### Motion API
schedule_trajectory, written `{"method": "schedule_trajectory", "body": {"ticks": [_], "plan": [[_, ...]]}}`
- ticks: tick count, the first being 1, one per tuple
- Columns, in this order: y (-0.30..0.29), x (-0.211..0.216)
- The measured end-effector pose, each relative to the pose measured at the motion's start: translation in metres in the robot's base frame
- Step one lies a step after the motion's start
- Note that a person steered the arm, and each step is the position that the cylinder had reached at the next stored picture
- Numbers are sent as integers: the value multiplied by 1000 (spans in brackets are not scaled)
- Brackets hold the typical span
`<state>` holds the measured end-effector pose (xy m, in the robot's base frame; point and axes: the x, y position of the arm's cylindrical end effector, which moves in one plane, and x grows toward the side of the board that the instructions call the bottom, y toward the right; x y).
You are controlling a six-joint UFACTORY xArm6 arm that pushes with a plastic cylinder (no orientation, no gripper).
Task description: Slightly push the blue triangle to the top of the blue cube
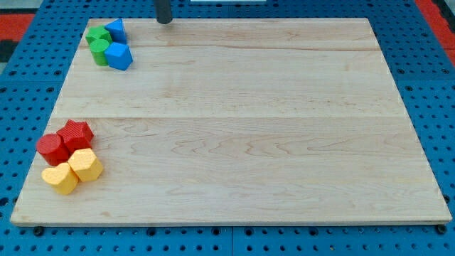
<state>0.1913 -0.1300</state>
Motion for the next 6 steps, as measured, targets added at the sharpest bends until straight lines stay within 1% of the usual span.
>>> {"method": "schedule_trajectory", "body": {"ticks": [1, 2, 3, 4, 5, 6], "plan": [[-36, 1], [-105, 0], [-113, 7], [-65, 8], [-35, 14], [-32, 32]]}}
